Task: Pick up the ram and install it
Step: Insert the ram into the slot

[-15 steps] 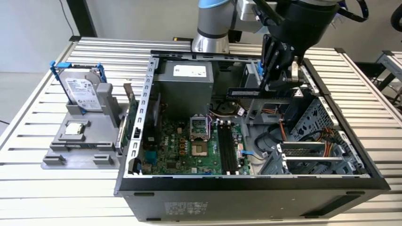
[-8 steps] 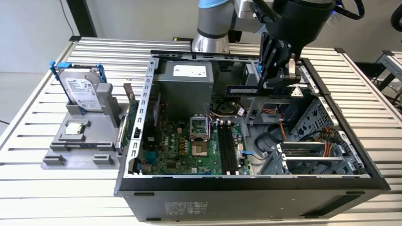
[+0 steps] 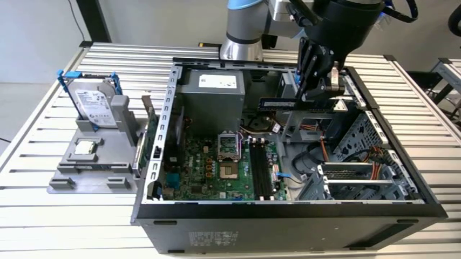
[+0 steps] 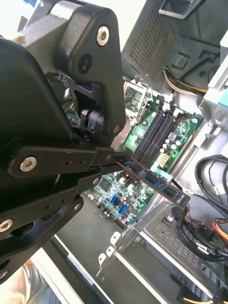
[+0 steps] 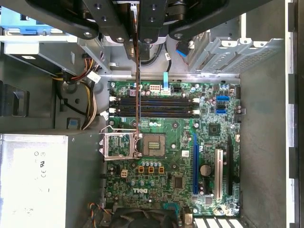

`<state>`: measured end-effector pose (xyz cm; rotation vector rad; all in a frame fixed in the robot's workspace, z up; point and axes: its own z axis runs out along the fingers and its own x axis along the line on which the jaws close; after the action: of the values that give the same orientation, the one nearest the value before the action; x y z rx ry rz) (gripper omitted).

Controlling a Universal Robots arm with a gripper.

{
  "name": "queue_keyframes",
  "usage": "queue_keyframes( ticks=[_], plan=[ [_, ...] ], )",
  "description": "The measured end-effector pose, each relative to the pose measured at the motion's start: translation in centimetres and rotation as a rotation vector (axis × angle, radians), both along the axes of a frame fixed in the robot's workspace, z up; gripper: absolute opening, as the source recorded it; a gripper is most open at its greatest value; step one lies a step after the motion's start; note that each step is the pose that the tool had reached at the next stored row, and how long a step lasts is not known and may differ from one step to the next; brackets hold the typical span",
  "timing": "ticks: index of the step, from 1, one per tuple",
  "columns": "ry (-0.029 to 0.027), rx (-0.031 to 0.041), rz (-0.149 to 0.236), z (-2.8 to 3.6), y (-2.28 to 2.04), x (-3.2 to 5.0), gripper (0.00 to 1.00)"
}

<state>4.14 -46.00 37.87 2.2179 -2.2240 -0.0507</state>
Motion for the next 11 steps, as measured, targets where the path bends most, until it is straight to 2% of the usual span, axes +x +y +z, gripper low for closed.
queue_keyframes(
  ticks=[6, 11],
  plan=[
    [0.0, 0.0001, -0.02, -0.01, 0.0, 0.0, 0.0],
    [0.0, 0.0001, -0.094, 0.0, 0.0, 0.0, 0.0]
  ],
)
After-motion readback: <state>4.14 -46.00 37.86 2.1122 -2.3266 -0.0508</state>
